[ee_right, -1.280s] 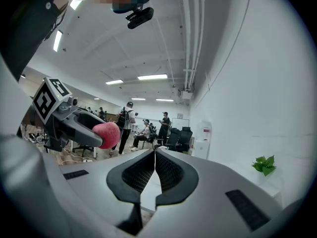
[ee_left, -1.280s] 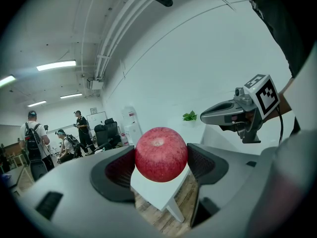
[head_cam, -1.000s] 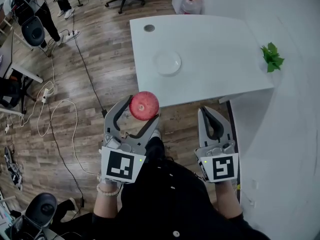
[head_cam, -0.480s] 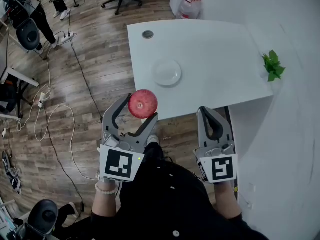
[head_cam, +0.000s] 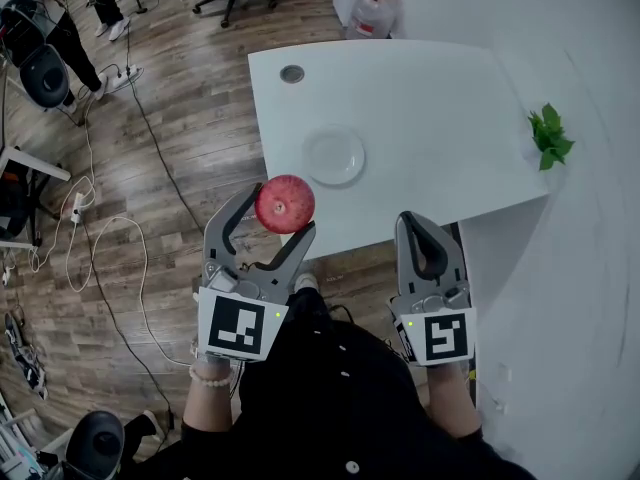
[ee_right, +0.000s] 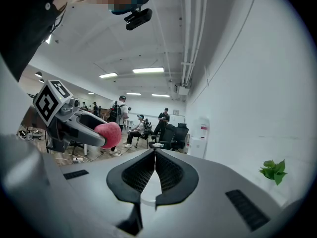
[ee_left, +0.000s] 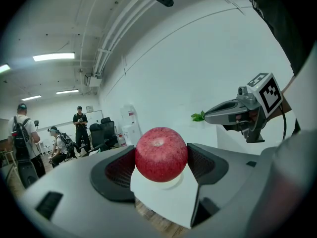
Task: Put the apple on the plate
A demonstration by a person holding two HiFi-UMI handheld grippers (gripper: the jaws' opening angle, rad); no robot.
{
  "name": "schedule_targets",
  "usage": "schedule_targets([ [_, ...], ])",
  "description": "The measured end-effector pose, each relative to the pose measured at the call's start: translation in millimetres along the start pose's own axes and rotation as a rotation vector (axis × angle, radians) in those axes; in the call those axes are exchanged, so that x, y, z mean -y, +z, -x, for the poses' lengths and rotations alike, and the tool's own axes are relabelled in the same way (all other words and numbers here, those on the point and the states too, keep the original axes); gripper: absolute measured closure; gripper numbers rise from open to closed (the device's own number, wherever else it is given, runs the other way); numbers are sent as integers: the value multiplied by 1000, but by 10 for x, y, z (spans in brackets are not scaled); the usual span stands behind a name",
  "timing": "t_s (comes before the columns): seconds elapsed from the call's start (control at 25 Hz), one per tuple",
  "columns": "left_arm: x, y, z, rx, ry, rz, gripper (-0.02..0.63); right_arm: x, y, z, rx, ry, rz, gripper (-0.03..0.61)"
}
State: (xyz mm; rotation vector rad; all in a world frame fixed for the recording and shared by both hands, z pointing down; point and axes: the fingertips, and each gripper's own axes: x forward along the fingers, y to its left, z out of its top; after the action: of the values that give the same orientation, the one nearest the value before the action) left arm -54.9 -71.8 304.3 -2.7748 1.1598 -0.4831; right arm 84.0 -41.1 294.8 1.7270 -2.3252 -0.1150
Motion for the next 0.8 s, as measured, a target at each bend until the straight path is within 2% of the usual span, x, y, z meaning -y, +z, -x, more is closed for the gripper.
schedule_targets([
  [0.4, -195, -78, -134, 9, -25, 4, 270, -61, 2, -230, -14, -11, 8, 537],
  [0.8, -209, -140, -103, 5, -30, 11, 270, -97, -9, -197, -29, -19, 10, 537],
])
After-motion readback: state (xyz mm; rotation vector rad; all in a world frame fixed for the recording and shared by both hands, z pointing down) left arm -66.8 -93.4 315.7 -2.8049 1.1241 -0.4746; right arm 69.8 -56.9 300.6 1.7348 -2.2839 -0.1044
